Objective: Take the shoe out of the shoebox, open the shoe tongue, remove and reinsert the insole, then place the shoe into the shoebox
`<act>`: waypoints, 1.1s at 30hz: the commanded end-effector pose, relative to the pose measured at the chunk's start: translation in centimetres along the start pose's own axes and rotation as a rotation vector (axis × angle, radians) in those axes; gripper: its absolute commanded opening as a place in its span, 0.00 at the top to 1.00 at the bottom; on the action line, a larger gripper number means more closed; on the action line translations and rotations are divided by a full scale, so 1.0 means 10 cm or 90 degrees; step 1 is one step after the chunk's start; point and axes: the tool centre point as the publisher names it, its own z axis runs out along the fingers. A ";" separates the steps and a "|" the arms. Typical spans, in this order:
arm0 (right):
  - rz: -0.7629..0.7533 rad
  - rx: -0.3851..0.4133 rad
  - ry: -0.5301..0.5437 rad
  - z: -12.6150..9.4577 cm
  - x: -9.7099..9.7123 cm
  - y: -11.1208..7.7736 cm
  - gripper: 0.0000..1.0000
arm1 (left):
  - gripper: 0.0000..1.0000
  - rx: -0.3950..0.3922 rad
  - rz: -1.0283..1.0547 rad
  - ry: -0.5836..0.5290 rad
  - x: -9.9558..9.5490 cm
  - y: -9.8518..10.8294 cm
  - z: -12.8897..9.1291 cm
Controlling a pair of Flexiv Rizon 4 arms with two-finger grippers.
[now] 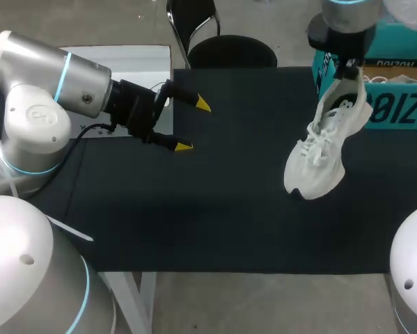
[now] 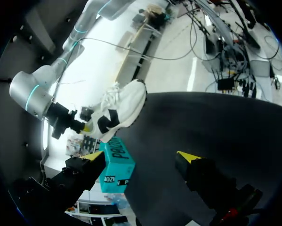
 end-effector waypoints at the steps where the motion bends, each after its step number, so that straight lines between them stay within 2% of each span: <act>1: 0.030 0.006 0.008 -0.29 -0.20 -0.22 1.00 | 0.00 -0.001 0.000 0.002 -0.01 0.00 0.00; 6: 0.118 0.017 -0.004 -0.23 -0.39 -0.48 1.00 | 0.00 -0.001 0.000 0.002 -0.01 0.00 0.00; 8: 0.141 0.025 -0.014 -0.21 -0.41 -0.56 1.00 | 0.00 -0.001 0.000 0.002 -0.01 0.00 0.00; 9: 0.144 -0.001 -0.005 -0.20 -0.40 -0.57 1.00 | 0.00 -0.001 0.000 0.002 -0.01 0.00 0.00; 28: 0.144 -0.001 -0.005 -0.20 -0.40 -0.57 1.00 | 0.00 -0.001 0.000 0.002 -0.01 0.00 0.00; 30: 0.224 -0.005 0.037 -0.16 -0.55 -0.55 1.00 | 0.00 -0.001 0.000 0.002 -0.01 0.00 0.00; 32: 0.338 0.037 0.098 -0.07 -0.76 -0.54 1.00 | 0.00 -0.001 0.000 0.002 -0.01 0.00 0.00; 33: 0.370 0.032 0.120 -0.06 -0.85 -0.54 1.00 | 0.00 -0.001 0.000 0.002 -0.01 0.00 0.00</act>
